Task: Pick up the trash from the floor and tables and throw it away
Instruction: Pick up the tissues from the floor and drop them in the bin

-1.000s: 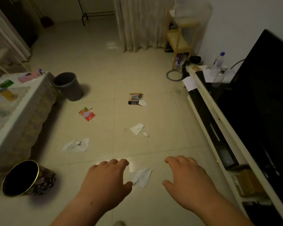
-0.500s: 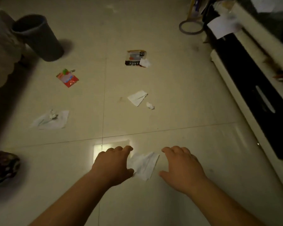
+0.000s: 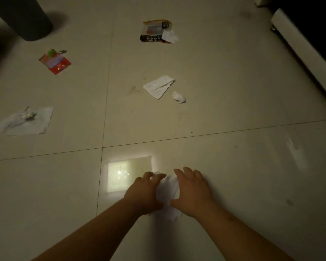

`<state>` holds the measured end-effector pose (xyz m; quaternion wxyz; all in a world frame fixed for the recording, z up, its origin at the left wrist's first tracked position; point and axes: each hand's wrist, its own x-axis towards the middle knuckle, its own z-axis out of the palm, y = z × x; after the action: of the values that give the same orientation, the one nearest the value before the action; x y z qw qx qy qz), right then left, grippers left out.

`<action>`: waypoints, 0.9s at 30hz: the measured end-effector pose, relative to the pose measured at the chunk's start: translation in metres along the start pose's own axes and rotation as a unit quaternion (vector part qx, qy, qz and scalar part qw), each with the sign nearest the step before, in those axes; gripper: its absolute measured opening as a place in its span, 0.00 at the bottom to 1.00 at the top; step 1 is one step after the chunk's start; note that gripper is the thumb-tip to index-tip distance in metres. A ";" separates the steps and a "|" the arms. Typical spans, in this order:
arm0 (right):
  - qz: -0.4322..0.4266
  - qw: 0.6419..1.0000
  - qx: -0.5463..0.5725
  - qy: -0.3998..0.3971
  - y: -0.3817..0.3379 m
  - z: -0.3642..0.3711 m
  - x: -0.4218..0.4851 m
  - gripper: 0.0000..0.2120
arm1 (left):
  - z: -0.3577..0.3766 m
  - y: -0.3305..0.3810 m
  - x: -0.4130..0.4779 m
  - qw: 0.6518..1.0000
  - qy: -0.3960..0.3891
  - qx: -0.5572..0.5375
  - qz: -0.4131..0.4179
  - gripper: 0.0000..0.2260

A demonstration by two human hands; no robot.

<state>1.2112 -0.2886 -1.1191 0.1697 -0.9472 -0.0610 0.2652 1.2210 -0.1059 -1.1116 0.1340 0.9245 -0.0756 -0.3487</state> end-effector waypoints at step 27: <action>-0.108 0.990 -0.094 0.019 -0.004 0.052 -0.007 0.36 | 0.020 -0.036 -0.013 0.999 0.047 0.027 -0.007 0.29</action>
<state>1.1776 -0.2712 -1.1562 0.1086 -0.9517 -0.1843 0.2203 1.1995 -0.0723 -1.1283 0.1103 0.9436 -0.0720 -0.3038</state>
